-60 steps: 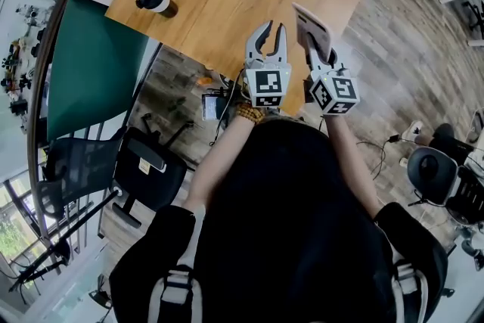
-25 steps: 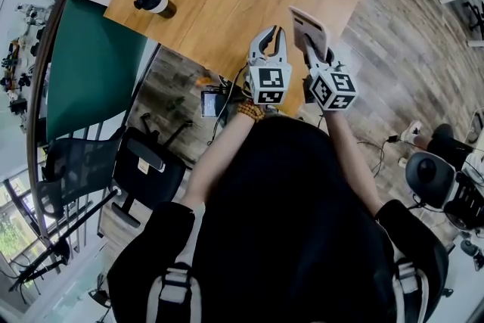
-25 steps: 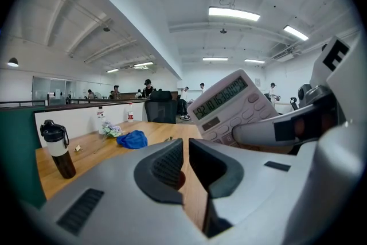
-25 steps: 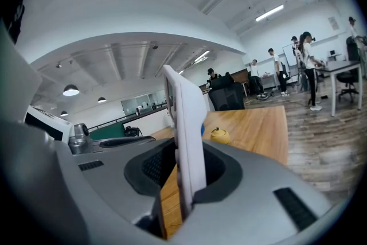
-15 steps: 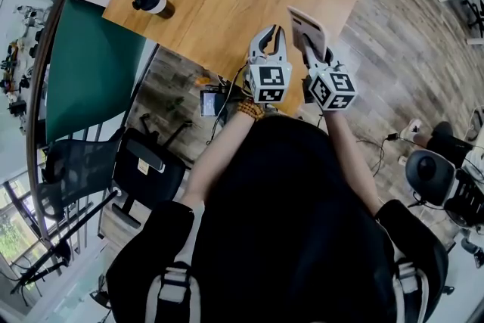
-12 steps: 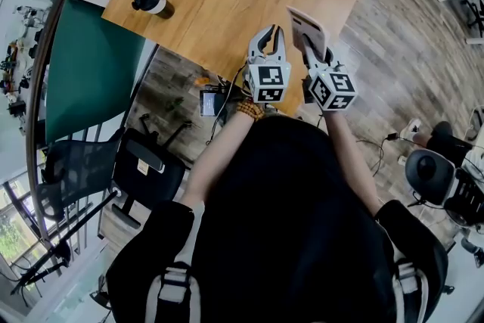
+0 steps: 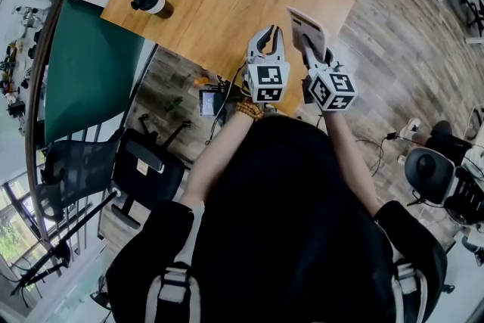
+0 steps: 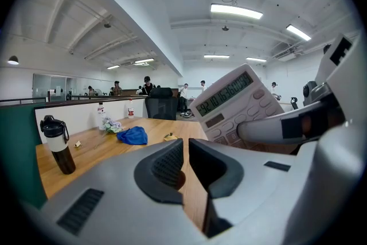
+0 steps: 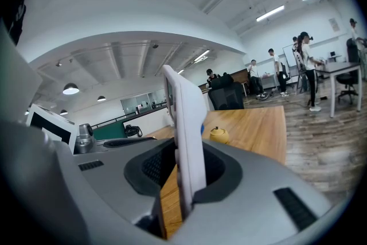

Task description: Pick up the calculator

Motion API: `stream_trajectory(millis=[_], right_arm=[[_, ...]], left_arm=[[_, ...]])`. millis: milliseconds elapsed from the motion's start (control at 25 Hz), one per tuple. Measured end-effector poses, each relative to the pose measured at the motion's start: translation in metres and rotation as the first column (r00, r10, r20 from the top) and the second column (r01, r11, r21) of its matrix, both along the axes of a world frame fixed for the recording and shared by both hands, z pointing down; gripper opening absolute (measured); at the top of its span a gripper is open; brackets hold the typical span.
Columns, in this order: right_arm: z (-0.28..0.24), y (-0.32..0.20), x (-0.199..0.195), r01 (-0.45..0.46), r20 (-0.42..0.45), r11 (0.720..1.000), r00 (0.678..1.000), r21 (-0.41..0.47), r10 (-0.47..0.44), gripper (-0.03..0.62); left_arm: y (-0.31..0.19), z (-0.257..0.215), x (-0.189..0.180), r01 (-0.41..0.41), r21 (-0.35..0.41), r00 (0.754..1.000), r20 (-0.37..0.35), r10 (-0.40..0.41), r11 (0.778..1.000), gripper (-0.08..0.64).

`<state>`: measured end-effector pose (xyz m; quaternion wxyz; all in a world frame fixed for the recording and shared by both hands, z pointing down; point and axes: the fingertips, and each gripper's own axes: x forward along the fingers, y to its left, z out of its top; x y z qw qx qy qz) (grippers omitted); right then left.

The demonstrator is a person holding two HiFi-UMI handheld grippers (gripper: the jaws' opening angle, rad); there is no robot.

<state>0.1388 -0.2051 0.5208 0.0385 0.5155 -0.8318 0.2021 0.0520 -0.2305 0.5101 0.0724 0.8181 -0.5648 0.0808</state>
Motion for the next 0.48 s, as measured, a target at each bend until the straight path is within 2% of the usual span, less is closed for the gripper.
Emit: stream_trajectory(millis=[480], right_arm=[[0.0061,0.0064,0.0051,-0.003,-0.003,1.0,1.0,-0.016,0.003,0.087]], left_arm=[[0.0055,0.0059,0.0043,-0.006,-0.014,1.0,-0.002,0.006,1.0,0.049]])
